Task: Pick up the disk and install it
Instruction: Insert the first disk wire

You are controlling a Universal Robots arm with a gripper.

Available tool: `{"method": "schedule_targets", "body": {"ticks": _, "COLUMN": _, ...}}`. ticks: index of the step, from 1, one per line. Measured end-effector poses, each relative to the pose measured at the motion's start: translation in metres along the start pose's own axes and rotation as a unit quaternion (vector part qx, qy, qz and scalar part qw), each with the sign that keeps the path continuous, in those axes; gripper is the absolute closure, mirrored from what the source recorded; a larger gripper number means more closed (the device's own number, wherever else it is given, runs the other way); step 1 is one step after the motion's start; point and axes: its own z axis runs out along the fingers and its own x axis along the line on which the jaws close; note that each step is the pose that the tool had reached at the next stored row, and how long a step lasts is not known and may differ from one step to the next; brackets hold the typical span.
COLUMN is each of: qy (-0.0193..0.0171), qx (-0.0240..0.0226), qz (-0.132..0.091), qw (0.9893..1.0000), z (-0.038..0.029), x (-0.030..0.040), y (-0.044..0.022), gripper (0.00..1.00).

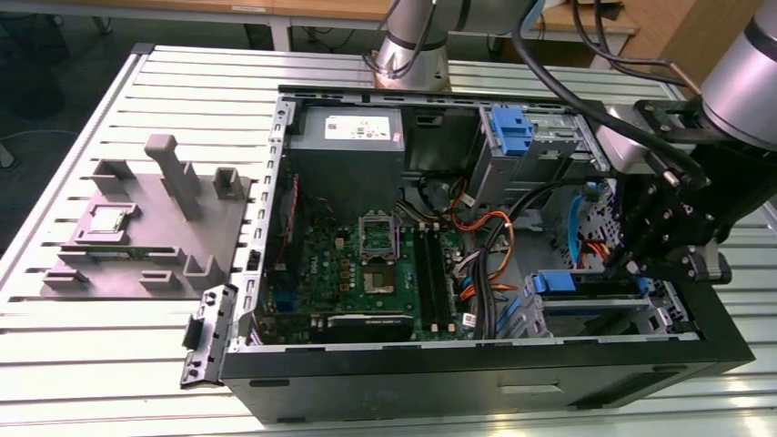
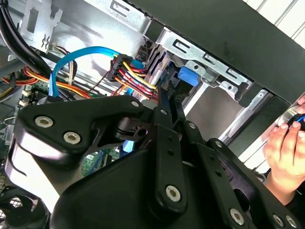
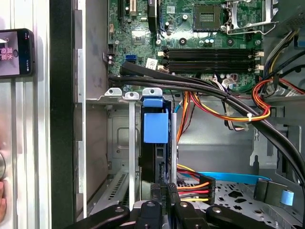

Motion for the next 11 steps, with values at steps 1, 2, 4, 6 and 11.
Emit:
{"method": "schedule_targets", "body": {"ticks": 1, "qy": 0.0000, "qx": 0.0000, "qz": 0.001, "qw": 1.0000, "z": 0.0003, "x": 0.0000, "y": 0.0000, "gripper": 0.83}}
{"method": "schedule_targets", "body": {"ticks": 2, "qy": 0.0001, "qx": -0.0001, "qz": 0.001, "qw": 1.0000, "z": 0.0005, "x": 0.0000, "y": 0.0001, "gripper": 0.83}}
{"method": "schedule_targets", "body": {"ticks": 4, "qy": 0.0001, "qx": -0.0001, "qz": 0.001, "qw": 1.0000, "z": 0.0010, "x": 0.0000, "y": 0.0004, "gripper": 0.83}}
{"method": "schedule_targets", "body": {"ticks": 6, "qy": 0.0001, "qx": -0.0001, "qz": 0.001, "qw": 1.0000, "z": 0.0015, "x": 0.0000, "y": 0.0007, "gripper": 0.83}}
{"method": "schedule_targets", "body": {"ticks": 11, "qy": -0.0001, "qx": -0.0001, "qz": 0.002, "qw": 1.0000, "z": 0.0020, "x": -0.0001, "y": 0.0008, "gripper": 0.83}}
